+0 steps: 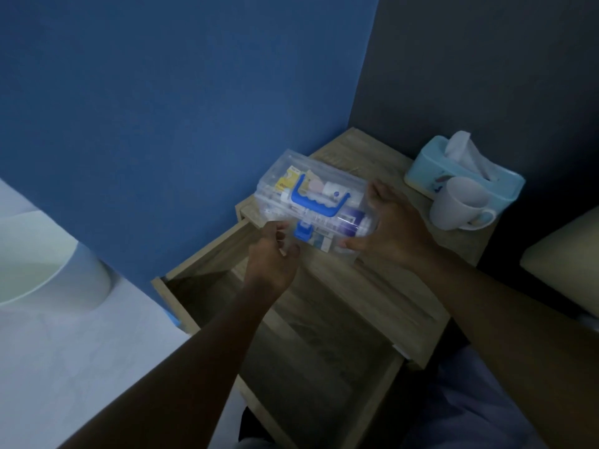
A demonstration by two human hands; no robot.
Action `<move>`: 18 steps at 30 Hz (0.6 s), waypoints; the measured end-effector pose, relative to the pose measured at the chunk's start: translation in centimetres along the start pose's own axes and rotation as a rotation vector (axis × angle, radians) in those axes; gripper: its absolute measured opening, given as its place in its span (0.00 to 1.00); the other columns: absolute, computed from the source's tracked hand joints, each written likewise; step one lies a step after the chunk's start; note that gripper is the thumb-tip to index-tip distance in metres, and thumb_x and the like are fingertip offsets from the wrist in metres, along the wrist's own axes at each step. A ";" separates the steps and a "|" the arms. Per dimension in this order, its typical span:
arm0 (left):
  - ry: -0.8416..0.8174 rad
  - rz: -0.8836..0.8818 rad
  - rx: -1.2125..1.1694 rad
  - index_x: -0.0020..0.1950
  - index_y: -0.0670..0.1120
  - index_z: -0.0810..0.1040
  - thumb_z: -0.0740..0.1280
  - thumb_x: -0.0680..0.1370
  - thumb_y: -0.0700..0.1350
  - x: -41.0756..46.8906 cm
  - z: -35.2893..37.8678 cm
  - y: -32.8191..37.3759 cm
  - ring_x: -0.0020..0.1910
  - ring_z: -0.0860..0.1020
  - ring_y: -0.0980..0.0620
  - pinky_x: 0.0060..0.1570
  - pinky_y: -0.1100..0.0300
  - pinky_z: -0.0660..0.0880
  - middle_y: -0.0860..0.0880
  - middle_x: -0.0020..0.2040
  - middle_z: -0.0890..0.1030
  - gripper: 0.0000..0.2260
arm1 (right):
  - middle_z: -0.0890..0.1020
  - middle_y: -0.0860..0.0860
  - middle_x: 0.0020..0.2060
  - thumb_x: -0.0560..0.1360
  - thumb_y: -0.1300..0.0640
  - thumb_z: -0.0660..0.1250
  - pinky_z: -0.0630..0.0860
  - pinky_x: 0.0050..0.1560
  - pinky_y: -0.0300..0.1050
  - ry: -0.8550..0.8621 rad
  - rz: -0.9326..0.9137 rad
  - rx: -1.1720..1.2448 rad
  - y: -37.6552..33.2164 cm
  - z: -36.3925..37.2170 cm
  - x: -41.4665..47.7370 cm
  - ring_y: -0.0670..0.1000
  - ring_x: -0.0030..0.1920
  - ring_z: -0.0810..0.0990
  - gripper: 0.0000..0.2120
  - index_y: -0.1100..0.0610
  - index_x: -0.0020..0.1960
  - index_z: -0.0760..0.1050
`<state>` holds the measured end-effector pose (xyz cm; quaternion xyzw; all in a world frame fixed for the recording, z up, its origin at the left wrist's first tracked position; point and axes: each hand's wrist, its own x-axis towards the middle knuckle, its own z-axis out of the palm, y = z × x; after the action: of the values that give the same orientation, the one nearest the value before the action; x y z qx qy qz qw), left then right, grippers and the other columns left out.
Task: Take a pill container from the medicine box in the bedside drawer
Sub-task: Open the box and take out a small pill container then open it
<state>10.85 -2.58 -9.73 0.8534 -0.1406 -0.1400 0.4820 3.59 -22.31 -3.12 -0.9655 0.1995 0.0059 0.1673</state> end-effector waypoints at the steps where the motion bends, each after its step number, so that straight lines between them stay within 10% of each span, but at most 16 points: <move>1: 0.014 0.020 0.046 0.68 0.50 0.69 0.68 0.77 0.49 0.0 -0.2 0.1 0.50 0.75 0.59 0.42 0.68 0.71 0.53 0.56 0.76 0.19 | 0.57 0.54 0.80 0.62 0.36 0.78 0.59 0.77 0.52 -0.023 0.012 -0.006 -0.2 -0.7 0.2 0.55 0.79 0.58 0.59 0.57 0.81 0.52; 6: 0.113 0.269 0.378 0.70 0.49 0.67 0.68 0.73 0.44 0.3 -1.6 0.5 0.67 0.70 0.48 0.62 0.53 0.73 0.47 0.70 0.67 0.26 | 0.75 0.48 0.70 0.62 0.46 0.83 0.70 0.61 0.39 -0.045 0.033 0.238 -0.2 -5.2 1.4 0.48 0.67 0.75 0.48 0.53 0.76 0.65; 12: -0.164 0.358 0.768 0.80 0.45 0.41 0.66 0.73 0.39 2.3 -2.7 1.3 0.79 0.38 0.46 0.78 0.50 0.44 0.45 0.80 0.39 0.43 | 0.82 0.45 0.48 0.70 0.52 0.78 0.76 0.48 0.32 0.276 0.108 0.560 2.0 -8.6 4.6 0.40 0.46 0.80 0.26 0.51 0.67 0.77; 18: -0.155 0.436 1.040 0.78 0.40 0.36 0.59 0.77 0.38 3.0 -2.1 0.4 0.78 0.37 0.40 0.78 0.47 0.45 0.38 0.79 0.37 0.38 | 0.81 0.56 0.61 0.78 0.60 0.65 0.66 0.47 0.34 0.480 0.280 0.441 2.4 -3.6 6.1 0.55 0.61 0.80 0.20 0.58 0.70 0.72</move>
<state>14.37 -2.24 -8.62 0.9168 -0.3990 -0.0120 0.0044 8.08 -27.89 -1.01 -0.8433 0.3600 -0.2414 0.3179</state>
